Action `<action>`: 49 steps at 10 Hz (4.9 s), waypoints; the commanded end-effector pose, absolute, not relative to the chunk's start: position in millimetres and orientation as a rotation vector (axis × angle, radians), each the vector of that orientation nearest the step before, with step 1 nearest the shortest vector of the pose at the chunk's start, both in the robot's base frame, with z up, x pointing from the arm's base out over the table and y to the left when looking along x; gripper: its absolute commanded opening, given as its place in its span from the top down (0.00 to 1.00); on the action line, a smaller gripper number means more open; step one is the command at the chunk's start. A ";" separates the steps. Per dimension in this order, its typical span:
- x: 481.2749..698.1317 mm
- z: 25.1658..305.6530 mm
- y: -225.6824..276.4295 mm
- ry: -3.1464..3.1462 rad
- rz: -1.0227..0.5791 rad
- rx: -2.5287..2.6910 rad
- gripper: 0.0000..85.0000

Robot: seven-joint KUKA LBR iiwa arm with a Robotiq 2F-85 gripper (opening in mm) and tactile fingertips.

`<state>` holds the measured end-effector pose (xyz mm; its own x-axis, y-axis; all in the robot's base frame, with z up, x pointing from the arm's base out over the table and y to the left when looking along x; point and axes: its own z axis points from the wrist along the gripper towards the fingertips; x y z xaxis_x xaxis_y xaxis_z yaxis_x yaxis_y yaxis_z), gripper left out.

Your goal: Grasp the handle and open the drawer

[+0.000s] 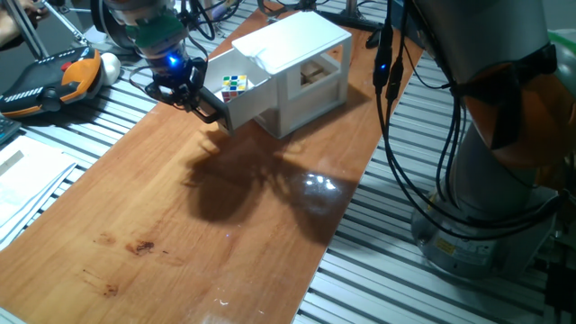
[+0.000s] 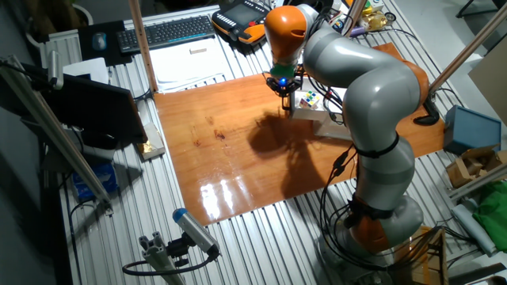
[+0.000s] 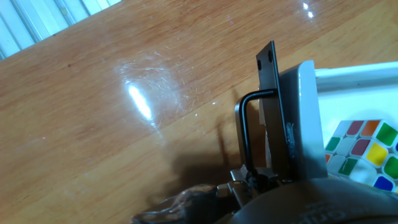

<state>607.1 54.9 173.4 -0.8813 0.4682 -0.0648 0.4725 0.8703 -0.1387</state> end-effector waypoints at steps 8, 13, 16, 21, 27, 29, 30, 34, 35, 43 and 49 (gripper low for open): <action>607.4 171.8 56.8 3.014 -0.228 0.748 0.99; 607.6 171.4 57.3 3.006 -0.232 0.753 0.78; 607.8 171.5 57.9 3.008 -0.230 0.749 0.82; 607.6 173.2 59.0 3.004 -0.252 0.735 0.80; 607.1 176.1 59.6 2.998 -0.253 0.741 0.75; 606.7 179.0 61.0 2.999 -0.250 0.741 0.75; 606.5 181.7 62.0 3.001 -0.252 0.744 0.75; 604.0 198.6 65.3 3.001 -0.249 0.782 0.78; 602.8 205.1 65.1 2.999 -0.233 0.804 0.82; 580.0 251.7 62.4 3.006 -0.147 0.875 0.99; 563.3 267.6 59.8 3.011 -0.130 0.846 0.99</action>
